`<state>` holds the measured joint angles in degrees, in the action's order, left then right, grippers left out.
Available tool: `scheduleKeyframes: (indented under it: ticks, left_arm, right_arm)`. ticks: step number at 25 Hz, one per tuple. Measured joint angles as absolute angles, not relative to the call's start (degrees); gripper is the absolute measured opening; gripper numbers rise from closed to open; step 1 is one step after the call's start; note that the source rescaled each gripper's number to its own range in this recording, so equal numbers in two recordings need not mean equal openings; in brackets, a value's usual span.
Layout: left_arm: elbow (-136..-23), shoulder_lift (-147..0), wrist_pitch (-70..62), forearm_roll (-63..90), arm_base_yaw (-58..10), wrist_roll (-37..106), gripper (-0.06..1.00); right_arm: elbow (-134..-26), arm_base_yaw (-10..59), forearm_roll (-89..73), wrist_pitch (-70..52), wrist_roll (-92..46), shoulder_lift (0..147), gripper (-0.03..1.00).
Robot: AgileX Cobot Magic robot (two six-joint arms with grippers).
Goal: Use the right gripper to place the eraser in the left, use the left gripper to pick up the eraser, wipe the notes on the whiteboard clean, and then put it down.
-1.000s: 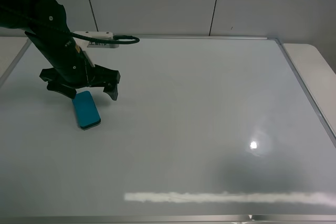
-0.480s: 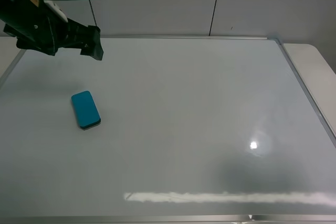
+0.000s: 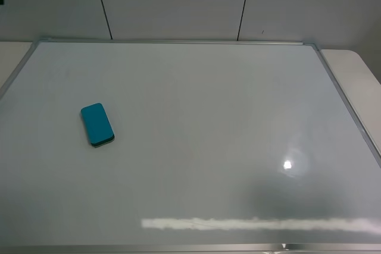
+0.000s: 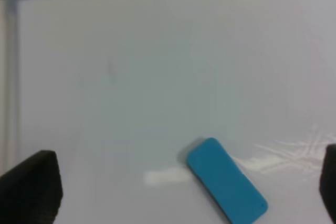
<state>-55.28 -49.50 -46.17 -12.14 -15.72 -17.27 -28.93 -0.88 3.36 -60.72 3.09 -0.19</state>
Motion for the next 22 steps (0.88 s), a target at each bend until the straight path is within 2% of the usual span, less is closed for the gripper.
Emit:
scheduleKeyframes:
  ticks: [6, 13, 22]
  left_arm:
    - [-47.37, -30.29, -48.6, -11.45, -7.56, -13.21, 1.0]
    - [-42.08, -12.84, -56.38, -10.03, -1.32, -10.4, 1.0]
    - [-30.7, 0.26, -60.37, -6.03, 0.99, -10.02, 1.0]
  right_arm:
    - [-28.93, -0.88, 3.36, -60.72, 3.09, -0.19, 1.0]
    - [-28.93, -0.88, 3.36, -60.72, 3.09, -0.19, 1.0]
    - [-28.93, -0.88, 3.36, -60.72, 3.09, -0.19, 1.0]
